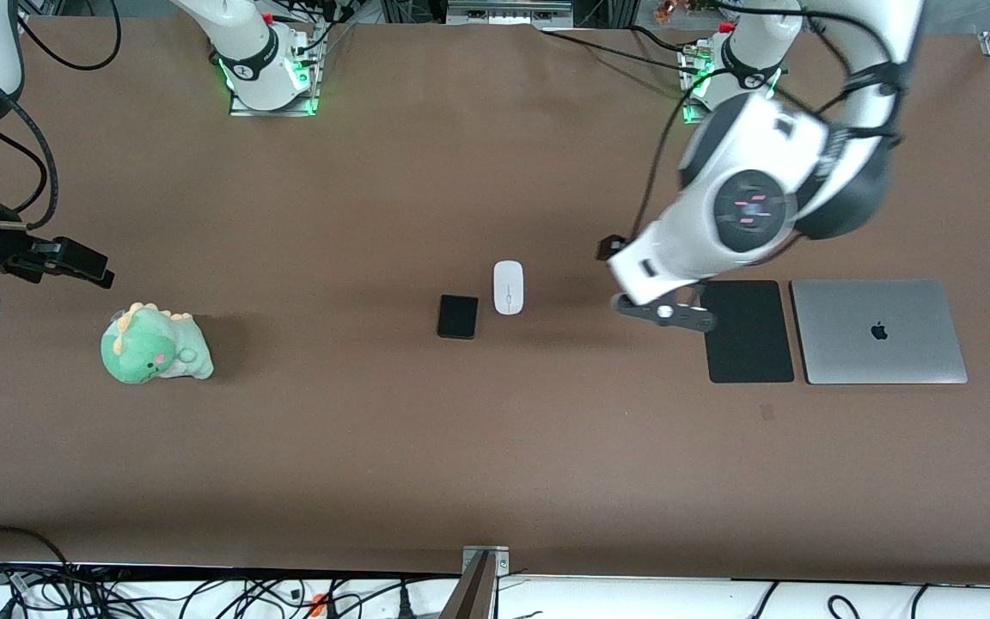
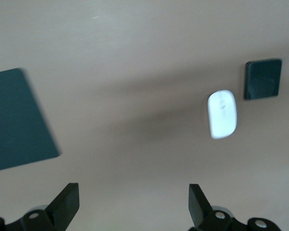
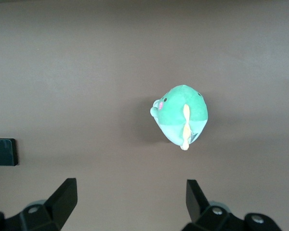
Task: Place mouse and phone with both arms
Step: 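Move the left gripper over the white mouse, then lower the left gripper and close it on the white mouse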
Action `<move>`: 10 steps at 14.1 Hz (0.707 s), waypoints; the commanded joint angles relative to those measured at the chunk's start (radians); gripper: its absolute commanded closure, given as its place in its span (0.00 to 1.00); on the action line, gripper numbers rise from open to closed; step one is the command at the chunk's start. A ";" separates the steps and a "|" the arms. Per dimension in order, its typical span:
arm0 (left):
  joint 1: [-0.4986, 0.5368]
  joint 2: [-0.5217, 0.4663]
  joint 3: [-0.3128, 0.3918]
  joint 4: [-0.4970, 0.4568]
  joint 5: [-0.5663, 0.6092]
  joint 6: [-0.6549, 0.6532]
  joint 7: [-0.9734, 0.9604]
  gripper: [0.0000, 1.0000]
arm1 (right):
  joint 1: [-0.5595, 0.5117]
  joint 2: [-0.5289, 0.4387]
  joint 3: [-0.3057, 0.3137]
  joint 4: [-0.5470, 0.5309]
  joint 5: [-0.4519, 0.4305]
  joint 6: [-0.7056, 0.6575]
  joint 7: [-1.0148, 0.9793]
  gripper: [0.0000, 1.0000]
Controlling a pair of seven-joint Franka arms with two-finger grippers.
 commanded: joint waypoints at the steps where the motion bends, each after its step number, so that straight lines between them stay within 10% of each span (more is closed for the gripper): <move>1: -0.079 0.027 0.014 -0.106 -0.022 0.174 -0.063 0.00 | 0.001 -0.003 0.000 0.001 -0.003 -0.004 -0.016 0.00; 5: -0.200 0.052 0.015 -0.287 -0.021 0.577 -0.233 0.00 | 0.002 -0.003 0.000 0.003 -0.003 -0.003 -0.014 0.00; 10: -0.266 0.173 0.017 -0.292 -0.010 0.719 -0.303 0.00 | 0.002 -0.003 0.000 0.001 -0.001 -0.007 -0.013 0.00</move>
